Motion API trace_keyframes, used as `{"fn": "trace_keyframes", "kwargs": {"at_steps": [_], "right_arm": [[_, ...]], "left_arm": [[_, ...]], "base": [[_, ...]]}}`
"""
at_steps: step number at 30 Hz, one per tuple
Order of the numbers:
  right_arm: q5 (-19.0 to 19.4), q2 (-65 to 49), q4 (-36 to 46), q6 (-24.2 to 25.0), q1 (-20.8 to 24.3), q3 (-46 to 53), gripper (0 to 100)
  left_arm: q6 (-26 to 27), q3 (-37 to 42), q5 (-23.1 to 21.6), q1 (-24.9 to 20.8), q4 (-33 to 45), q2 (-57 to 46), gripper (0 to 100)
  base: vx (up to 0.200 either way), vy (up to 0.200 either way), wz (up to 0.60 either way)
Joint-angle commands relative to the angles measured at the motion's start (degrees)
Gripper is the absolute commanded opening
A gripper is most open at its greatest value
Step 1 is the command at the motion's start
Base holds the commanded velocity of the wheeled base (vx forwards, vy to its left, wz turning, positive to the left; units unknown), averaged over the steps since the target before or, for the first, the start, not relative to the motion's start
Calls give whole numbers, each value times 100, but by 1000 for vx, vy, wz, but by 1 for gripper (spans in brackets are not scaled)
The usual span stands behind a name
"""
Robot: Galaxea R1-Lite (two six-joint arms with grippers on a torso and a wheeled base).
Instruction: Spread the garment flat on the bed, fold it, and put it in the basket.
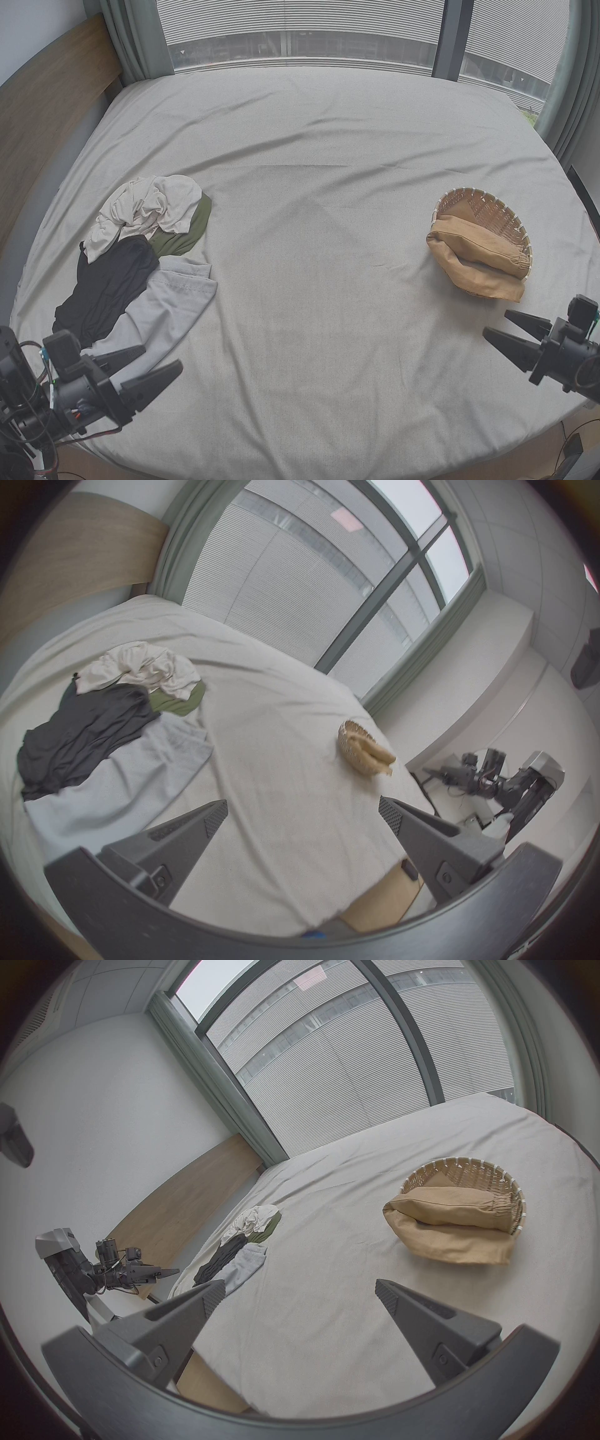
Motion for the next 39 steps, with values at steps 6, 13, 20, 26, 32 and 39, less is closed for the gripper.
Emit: {"fn": "trace_keyframes", "kwargs": {"at_steps": [6, 13, 20, 26, 32, 39], "right_arm": [[-140, -4886, 3981, -118, -847, 240, 100], [-641, -5905, 5572, -162, -1023, -112, 100], [-878, -6160, 5563, -883, -2113, 249, 100], [-1388, -6424, 5510, -1050, -1928, 275, 100], [-1660, -6415, 5308, -1480, -1920, 372, 100], [-1414, -6485, 5211, -2069, -1928, 459, 100]], "left_arm": [[639, -145, 179, 856, 3768, -4207, 100], [656, -84, 170, 1375, 5113, -5763, 100], [762, -84, 416, 1823, 5438, -6457, 100], [1236, -49, 636, 1972, 5421, -6844, 100], [1632, 22, 1699, 1981, 5350, -6844, 100], [1693, 83, 1919, 1990, 5113, -6835, 100]], "base": [[0, 0, 0], [0, 0, 0], [0, 0, 0], [0, 0, 0], [0, 0, 0], [0, 0, 0]]}}
